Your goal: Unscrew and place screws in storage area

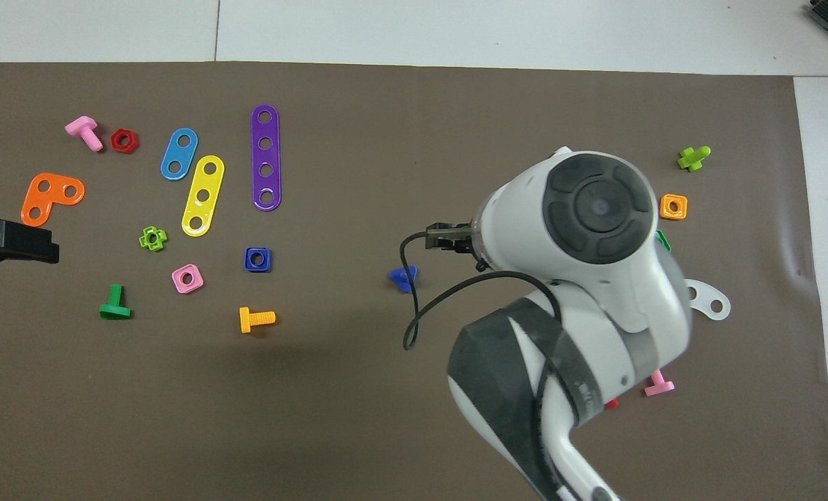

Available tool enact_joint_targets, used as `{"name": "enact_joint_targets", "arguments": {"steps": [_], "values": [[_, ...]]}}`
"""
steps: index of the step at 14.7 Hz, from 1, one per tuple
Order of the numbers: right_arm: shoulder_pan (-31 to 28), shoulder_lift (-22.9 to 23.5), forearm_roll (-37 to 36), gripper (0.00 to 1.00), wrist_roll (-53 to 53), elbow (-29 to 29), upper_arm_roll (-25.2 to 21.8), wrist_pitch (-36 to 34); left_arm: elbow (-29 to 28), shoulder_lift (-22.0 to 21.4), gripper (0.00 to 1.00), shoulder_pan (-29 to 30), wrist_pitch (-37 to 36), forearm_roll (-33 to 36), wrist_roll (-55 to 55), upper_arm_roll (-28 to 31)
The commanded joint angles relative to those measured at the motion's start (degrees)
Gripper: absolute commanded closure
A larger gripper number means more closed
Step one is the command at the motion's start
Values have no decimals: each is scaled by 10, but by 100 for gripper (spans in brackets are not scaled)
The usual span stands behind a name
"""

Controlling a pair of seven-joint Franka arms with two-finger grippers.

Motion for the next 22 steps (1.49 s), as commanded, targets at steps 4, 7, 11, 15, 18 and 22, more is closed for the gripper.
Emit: {"name": "enact_joint_targets", "arguments": {"steps": [4, 7, 11, 15, 18, 22], "values": [[52, 79, -14, 10, 54, -2, -3, 85, -5, -1, 0, 1, 7, 12, -5, -1], [59, 96, -15, 14, 55, -14, -3, 106, -6, -1, 0, 6, 4, 12, -6, -1], [91, 141, -56, 21, 60, -19, -4, 122, -6, -2, 0, 7, 4, 12, -6, 2], [88, 138, -66, 24, 74, -50, -4, 154, -6, -2, 0, 7, 4, 12, -6, 2], [84, 137, -66, 27, 75, -62, -4, 168, -6, -2, 0, 7, 4, 12, -6, 2], [82, 134, -66, 40, 90, -75, -5, 183, -6, -2, 0, 7, 4, 12, -6, 2]]}}
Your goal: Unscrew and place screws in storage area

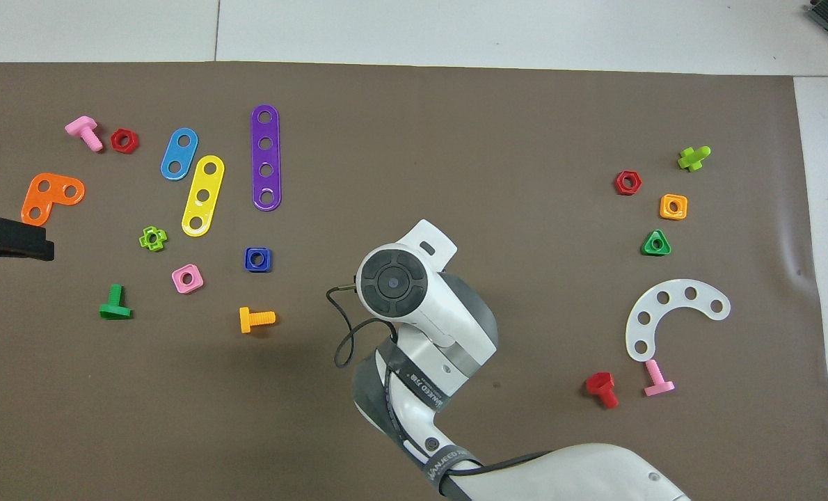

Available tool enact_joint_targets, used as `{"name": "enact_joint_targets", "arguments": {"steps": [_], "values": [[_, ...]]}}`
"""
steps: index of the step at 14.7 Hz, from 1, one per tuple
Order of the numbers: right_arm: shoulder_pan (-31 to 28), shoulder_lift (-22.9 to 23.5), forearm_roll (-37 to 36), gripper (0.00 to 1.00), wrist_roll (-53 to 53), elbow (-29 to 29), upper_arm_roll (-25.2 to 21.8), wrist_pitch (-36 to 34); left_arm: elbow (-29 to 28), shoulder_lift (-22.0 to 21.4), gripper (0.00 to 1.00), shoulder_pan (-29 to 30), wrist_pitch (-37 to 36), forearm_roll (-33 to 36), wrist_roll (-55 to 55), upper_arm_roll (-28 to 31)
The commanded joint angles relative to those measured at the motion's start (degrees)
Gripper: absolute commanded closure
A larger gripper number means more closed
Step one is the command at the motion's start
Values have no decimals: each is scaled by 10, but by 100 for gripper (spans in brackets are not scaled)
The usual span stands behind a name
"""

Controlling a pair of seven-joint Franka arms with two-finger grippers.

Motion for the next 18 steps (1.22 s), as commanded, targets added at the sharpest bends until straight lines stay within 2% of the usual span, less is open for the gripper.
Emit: {"name": "enact_joint_targets", "arguments": {"steps": [1, 4, 6, 9, 12, 15, 18], "values": [[-3, -14, -12, 48, 32, -23, 2, 16, -5, -4, 0, 5, 3, 12, -4, -4], [-3, -14, -12, 73, 51, -22, 1, 18, -5, -4, 0, 5, 3, 12, -4, -4], [-3, -15, -13, 100, 53, -22, 1, 18, -5, -4, 0, 5, 3, 12, -4, -4], [-8, -27, -13, 100, 67, -23, -3, 27, -5, -4, 0, 5, 3, 12, -4, -4], [-36, -56, -13, 100, 66, -44, -2, 27, -5, -4, 0, 5, 3, 12, -4, -4], [-89, -96, -13, 100, 41, -101, 0, 30, -5, -4, 0, 5, 3, 12, -3, -4], [-154, -113, -13, 100, -33, -120, 1, 26, -5, -4, 0, 5, 3, 12, -4, -4]]}}
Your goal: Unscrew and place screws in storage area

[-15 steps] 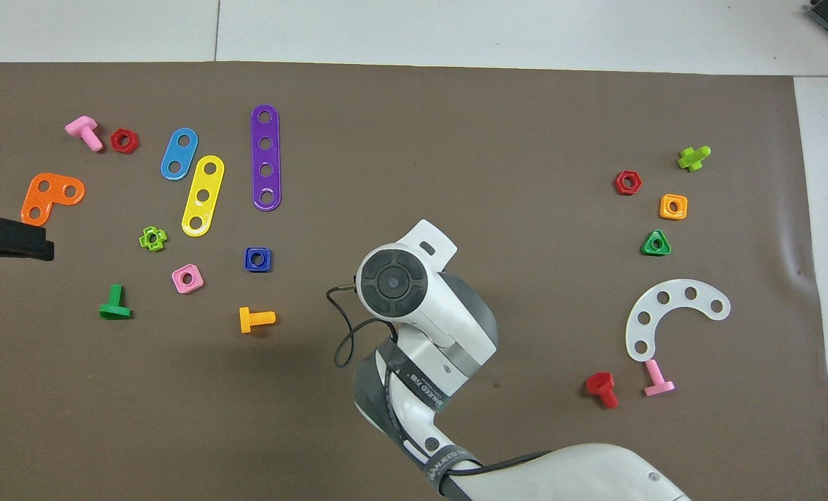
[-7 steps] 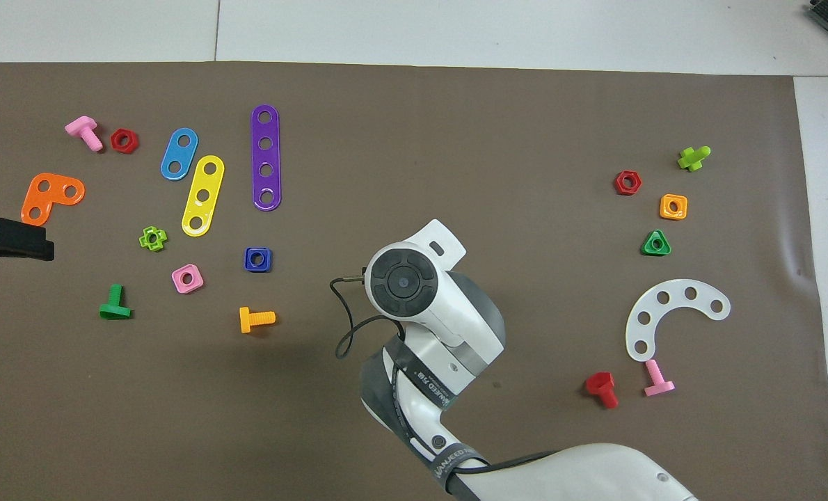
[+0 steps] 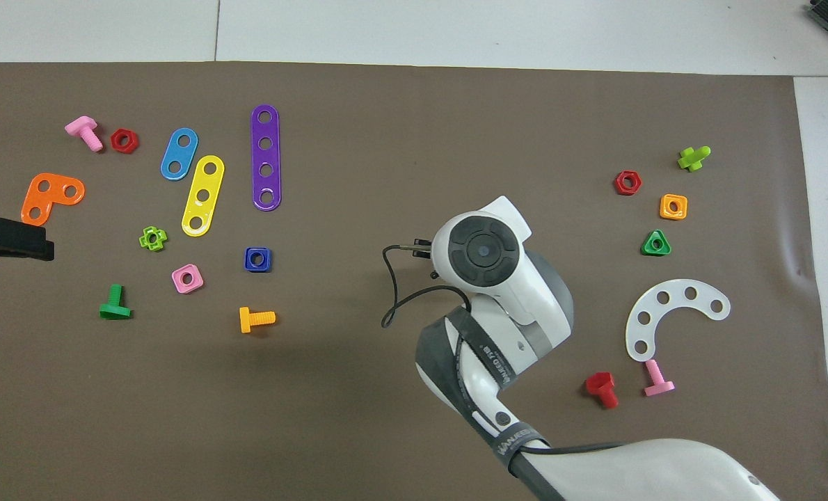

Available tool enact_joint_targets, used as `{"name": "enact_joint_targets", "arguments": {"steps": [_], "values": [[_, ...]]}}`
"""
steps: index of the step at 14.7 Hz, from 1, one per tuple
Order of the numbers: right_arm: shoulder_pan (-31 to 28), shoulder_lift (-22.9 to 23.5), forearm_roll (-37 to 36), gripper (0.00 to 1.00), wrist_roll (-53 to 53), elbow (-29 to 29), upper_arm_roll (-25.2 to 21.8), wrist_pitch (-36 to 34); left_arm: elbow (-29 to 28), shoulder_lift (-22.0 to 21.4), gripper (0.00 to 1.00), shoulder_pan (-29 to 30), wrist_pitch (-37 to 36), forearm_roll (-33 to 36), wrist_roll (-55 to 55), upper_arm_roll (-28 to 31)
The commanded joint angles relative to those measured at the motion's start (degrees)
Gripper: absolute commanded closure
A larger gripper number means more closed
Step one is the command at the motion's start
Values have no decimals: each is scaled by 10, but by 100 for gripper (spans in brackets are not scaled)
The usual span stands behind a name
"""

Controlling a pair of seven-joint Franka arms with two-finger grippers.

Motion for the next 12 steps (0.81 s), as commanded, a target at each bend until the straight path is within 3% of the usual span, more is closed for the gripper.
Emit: {"name": "enact_joint_targets", "arguments": {"steps": [1, 8, 12], "values": [[-63, -35, -9, 100, -74, -40, 8, 12, -5, -4, 0, 5, 3, 12, -4, -4], [-213, -28, 49, 100, -306, -49, 10, 11, -5, -4, 0, 5, 3, 12, -4, -4], [-223, -21, 49, 100, -315, -47, 9, 8, -5, -4, 0, 5, 3, 12, -4, -4]]}}
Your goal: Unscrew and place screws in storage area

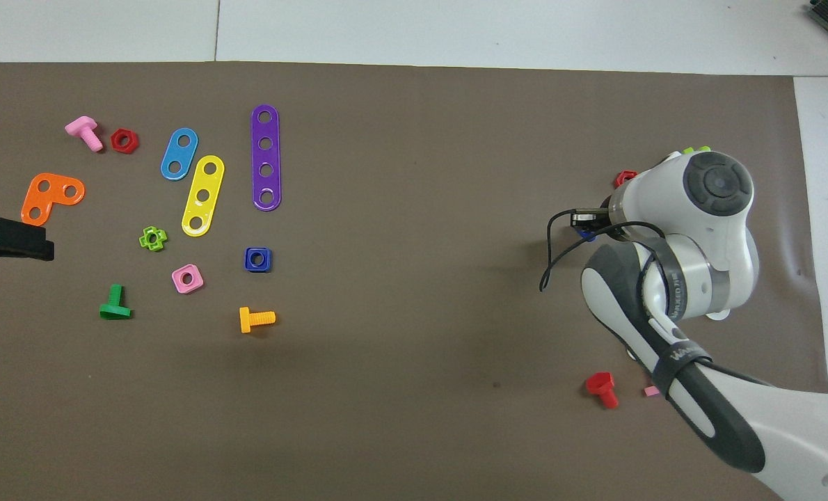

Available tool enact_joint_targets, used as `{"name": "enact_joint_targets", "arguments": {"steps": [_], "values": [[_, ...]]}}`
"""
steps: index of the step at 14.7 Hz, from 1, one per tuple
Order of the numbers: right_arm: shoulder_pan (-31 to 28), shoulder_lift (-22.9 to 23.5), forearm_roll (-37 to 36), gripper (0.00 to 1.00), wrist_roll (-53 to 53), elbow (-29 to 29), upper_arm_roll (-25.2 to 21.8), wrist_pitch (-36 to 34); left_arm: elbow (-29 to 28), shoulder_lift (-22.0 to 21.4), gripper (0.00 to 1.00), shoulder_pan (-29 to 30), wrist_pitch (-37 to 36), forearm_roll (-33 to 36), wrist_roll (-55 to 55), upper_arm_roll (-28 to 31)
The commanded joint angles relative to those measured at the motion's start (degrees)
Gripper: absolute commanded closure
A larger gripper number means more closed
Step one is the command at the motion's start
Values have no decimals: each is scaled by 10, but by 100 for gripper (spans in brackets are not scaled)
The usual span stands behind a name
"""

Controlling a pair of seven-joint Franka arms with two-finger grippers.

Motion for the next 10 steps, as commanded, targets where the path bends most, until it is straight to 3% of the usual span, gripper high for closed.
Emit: {"name": "enact_joint_targets", "arguments": {"steps": [1, 9, 10], "values": [[-5, -1, 12, 100, -13, -11, 9, 8, -5, -4, 0, 5, 3, 12, -4, -4], [-19, -1, 12, 100, -21, -15, 8, 5, -5, -4, 0, 5, 3, 12, -4, -4], [-19, -1, 12, 88, -22, -15, 8, 5, -5, -4, 0, 5, 3, 12, -4, -4]]}}
